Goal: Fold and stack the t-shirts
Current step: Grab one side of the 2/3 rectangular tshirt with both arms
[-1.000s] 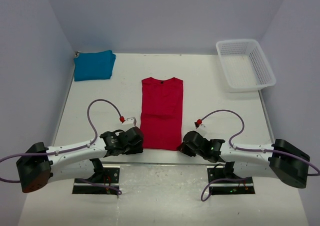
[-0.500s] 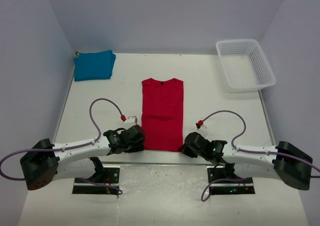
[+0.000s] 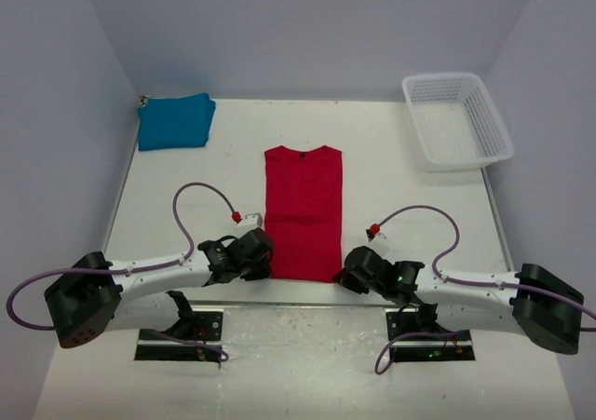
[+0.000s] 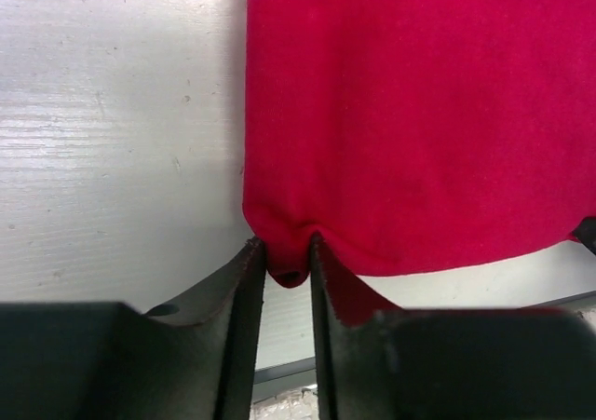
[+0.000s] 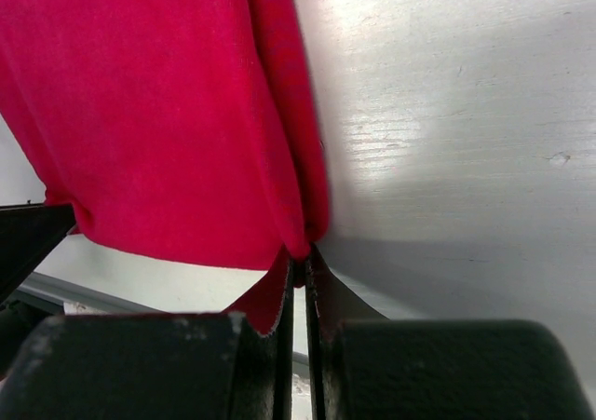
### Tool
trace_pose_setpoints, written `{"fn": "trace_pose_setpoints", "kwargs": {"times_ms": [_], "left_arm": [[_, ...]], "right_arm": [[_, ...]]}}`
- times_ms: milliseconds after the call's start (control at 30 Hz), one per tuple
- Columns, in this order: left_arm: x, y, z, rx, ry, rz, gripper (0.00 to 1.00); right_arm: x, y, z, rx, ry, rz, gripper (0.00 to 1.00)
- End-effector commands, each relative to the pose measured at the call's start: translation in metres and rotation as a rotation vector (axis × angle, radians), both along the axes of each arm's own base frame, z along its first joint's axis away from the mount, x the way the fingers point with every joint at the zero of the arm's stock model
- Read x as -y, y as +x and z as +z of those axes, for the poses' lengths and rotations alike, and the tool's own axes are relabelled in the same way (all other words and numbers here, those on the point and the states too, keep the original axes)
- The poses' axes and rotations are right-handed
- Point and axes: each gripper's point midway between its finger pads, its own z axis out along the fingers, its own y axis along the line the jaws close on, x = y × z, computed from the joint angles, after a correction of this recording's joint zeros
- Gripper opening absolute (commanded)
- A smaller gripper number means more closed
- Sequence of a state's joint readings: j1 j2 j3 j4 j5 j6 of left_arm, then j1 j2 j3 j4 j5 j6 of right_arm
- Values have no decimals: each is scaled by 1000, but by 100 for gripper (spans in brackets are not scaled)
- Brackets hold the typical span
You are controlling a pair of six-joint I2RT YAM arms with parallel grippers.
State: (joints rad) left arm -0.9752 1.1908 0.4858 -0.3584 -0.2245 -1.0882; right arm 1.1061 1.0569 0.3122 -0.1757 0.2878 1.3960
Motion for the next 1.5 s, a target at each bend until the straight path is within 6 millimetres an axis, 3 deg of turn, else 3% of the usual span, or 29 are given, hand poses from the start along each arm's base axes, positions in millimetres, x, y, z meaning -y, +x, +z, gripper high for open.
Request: {"fn": "trace_pose_setpoints", "kwargs": {"times_ms": [0, 133, 367, 567, 733, 1033, 1133, 1200, 1233, 1467], "left_arm": [[-12, -10, -13, -39, 36, -8, 24], [-14, -9, -9, -36, 43, -3, 0], [-18, -13, 7, -9, 30, -9, 0], [-11, -30, 16, -14, -32, -50, 0], [-3, -50, 25, -8, -67, -84, 0], [-1, -65, 42, 11, -65, -82, 0], [-9, -56, 54, 62, -46, -38, 0], [-16, -50, 70, 94, -26, -16, 0], [-15, -40, 87, 139, -34, 10, 0], [-18, -1, 136, 248, 38, 23, 0]], "right_arm": [[19, 0, -10, 7, -79, -36, 0], [19, 0, -12, 4, -91, -34, 0], [24, 7, -1, 37, -187, 1, 0], [16, 10, 25, 93, -222, 84, 0], [16, 4, 38, 119, -265, 135, 0], [17, -19, 59, 142, -295, 167, 0], [24, -20, 68, 160, -335, 166, 0], [21, -17, 83, 183, -327, 168, 0], [25, -15, 88, 198, -345, 166, 0], [9, 4, 146, 312, -363, 213, 0]]}}
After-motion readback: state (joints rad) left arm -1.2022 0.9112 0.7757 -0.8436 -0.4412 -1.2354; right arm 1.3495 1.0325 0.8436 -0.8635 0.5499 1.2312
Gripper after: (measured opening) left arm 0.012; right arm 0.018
